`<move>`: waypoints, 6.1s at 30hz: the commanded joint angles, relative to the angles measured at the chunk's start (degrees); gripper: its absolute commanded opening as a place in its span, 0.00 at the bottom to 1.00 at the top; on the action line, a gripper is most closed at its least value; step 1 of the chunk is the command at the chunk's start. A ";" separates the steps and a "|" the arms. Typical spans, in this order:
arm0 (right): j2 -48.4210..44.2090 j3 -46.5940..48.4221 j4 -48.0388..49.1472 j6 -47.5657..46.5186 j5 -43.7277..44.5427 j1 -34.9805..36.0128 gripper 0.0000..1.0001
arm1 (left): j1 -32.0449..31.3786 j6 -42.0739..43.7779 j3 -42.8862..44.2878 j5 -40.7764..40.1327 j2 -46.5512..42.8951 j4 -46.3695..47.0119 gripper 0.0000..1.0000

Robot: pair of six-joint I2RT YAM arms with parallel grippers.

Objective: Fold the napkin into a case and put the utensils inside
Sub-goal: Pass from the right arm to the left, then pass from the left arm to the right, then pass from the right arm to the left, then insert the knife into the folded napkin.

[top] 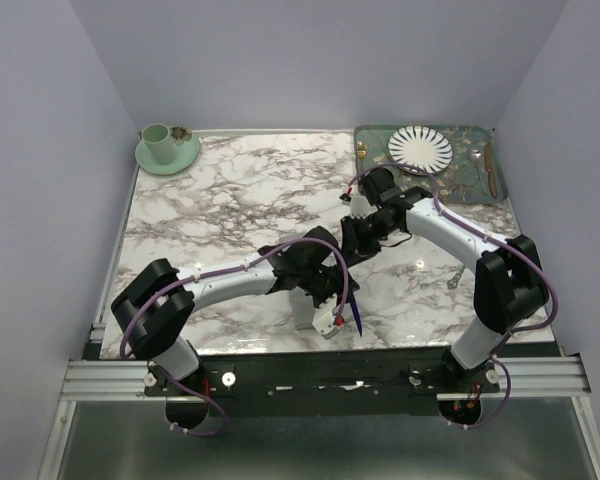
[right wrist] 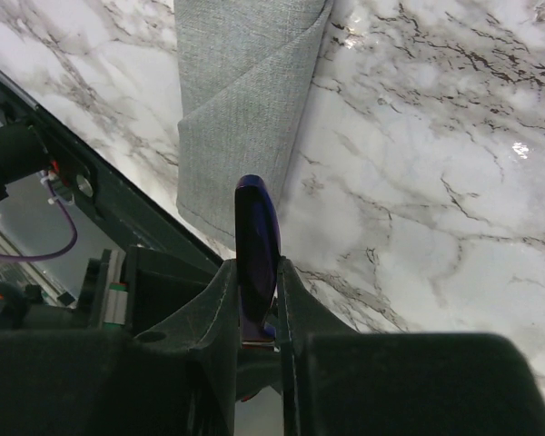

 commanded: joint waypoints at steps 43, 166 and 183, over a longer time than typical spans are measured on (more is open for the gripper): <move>-14.21 9.09 39.06 3.60 -20.50 -3.95 0.88 | 29.80 -151.76 5.91 0.05 -10.80 65.37 0.00; -8.57 -5.92 13.31 -6.94 4.99 0.54 0.83 | 27.78 -140.70 7.67 -39.24 -4.04 -2.65 0.00; -11.39 -16.39 13.75 -10.90 4.10 0.54 0.65 | 21.54 -144.30 4.15 -42.40 0.79 -1.06 0.00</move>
